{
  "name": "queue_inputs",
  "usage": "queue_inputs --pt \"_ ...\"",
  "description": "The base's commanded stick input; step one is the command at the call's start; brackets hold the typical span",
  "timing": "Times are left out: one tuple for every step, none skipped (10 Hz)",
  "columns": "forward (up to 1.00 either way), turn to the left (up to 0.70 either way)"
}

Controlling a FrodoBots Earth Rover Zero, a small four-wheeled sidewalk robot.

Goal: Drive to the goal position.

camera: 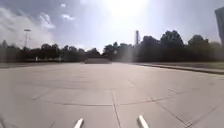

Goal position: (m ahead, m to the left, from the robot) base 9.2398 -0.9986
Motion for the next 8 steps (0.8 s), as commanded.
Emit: queue_inputs --pt "0.70 0.35" --pt "0.70 0.30" --pt "0.70 0.00" --pt "0.70 0.00" --pt "0.70 0.00" --pt "0.70 0.00" --pt "0.70 0.00" --pt "0.70 0.00"
